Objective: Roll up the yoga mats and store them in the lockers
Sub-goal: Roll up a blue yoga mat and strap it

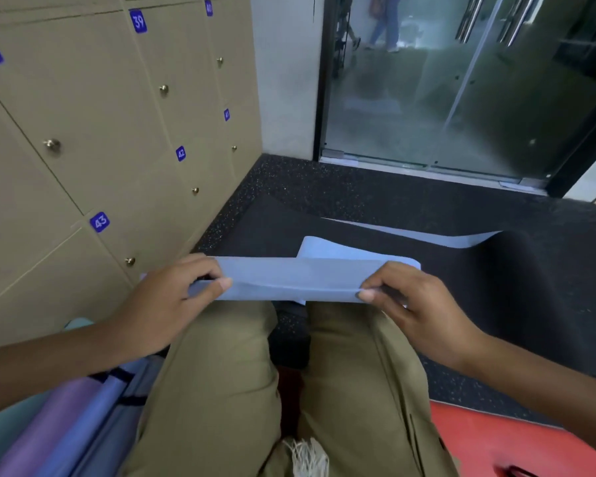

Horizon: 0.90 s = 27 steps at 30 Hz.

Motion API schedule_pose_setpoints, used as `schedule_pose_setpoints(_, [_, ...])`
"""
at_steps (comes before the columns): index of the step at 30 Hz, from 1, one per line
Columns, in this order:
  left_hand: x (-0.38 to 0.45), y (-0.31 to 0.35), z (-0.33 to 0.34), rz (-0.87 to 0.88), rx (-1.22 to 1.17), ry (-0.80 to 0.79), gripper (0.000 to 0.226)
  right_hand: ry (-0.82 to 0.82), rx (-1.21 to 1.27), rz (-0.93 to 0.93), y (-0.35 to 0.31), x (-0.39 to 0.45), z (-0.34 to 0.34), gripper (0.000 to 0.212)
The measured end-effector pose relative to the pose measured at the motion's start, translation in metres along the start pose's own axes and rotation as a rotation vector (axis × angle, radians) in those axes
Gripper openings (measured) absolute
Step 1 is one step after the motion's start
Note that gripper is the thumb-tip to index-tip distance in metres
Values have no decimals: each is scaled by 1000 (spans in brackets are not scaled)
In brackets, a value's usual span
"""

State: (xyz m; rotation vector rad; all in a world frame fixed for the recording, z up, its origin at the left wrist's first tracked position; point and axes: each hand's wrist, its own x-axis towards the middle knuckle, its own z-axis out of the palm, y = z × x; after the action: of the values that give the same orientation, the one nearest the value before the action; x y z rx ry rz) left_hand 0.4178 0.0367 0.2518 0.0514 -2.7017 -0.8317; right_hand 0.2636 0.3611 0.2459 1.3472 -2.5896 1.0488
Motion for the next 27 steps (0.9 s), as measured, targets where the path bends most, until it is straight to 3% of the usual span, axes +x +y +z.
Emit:
schedule_pose_setpoints(10, [-91,18,14,-84,-103,-113,37,-66,171,69,-32,-88,19,22])
schedule_pose_setpoints(27, [-132,28,37,-335,-211,-33,30,-132,280,230,-45,-103,24,12])
